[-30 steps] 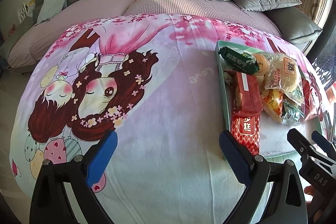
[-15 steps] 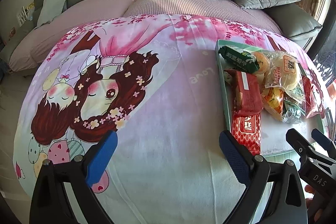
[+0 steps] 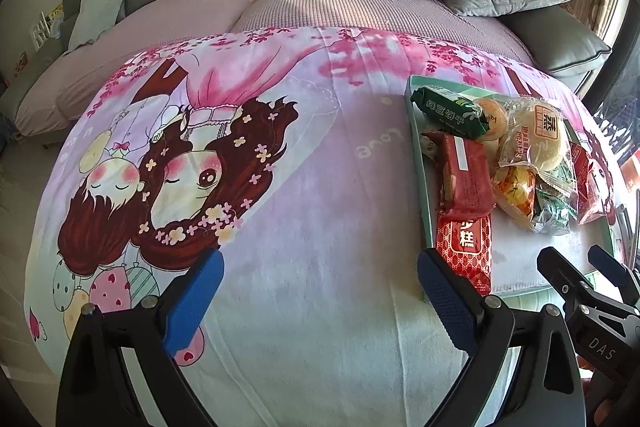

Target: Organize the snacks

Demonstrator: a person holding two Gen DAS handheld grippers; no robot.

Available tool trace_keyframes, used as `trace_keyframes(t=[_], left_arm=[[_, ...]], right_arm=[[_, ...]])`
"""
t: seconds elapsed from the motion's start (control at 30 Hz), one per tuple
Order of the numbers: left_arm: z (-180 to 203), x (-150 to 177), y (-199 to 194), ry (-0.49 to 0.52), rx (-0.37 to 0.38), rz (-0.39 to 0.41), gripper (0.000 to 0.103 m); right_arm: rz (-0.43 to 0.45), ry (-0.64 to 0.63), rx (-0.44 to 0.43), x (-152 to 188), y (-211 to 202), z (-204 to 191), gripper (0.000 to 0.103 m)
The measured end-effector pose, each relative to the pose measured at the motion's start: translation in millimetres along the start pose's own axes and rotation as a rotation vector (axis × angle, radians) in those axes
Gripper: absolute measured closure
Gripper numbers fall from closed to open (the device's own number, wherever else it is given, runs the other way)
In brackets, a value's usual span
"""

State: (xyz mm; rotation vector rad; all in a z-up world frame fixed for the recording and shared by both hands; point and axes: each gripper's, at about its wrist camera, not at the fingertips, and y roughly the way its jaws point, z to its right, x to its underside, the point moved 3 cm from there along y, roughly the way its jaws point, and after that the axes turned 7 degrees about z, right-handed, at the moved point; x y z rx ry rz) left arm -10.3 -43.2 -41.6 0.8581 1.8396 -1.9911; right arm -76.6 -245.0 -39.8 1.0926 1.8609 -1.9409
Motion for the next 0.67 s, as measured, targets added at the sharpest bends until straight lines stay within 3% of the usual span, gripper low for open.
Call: trace_keyframes(t=[0.47,0.67], left_arm=[[0,-2,-2,-0.024,0.021,-0.005,0.006],[-5,-4,-12,-0.042,0.000,0.050,0.005]], right_arm=[[0.000,0.001,0.001,0,0,0,0.000],[-0.002,0.001,0.001,0,0,1,0.000]])
